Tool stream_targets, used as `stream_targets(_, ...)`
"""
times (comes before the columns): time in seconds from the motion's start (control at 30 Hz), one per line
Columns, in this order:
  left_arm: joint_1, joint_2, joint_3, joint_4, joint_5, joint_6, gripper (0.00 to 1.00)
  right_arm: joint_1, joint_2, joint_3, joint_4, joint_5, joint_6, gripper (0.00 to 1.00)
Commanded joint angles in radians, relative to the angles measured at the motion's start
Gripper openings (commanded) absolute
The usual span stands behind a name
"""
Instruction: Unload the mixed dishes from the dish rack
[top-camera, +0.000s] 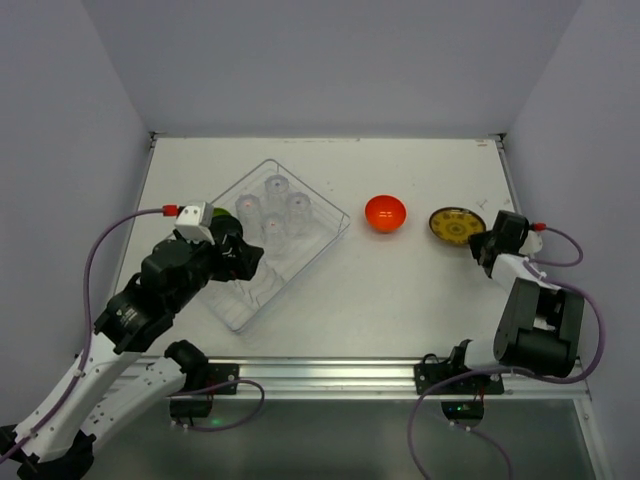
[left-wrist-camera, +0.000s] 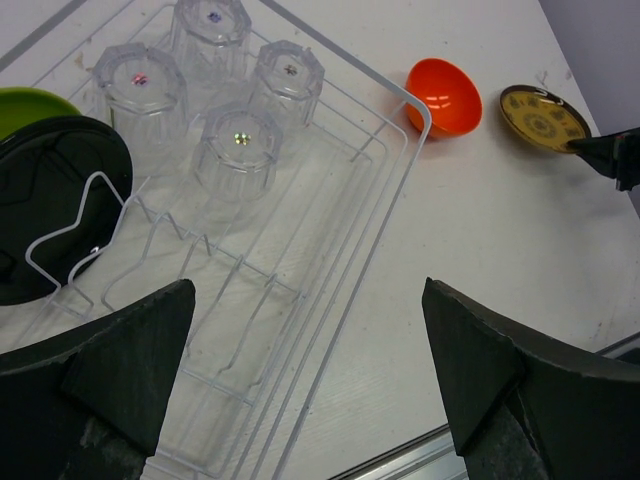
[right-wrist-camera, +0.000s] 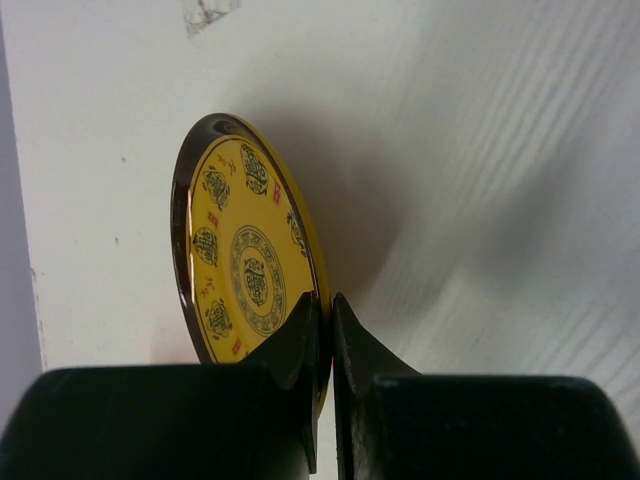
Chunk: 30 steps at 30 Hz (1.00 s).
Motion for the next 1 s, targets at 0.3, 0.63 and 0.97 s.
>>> stream_targets(0.3, -0.001, 0.02, 0.029, -0.02, -0.128, -0.019, 1.0, -0.008, 0.101, 0.203, -0.129, -0.069, -0.117, 0.12)
stream_targets(0.63, -0.001, 0.083, 0.052, -0.042, -0.315, -0.068, 1.0, -0.018, 0.116, 0.22, -0.17, -0.109, -0.168, 0.26)
stream_targets(0.97, 0.002, 0.254, 0.168, -0.117, -0.377, 0.05, 1.0, -0.018, 0.005, 0.182, -0.213, -0.18, -0.222, 0.7)
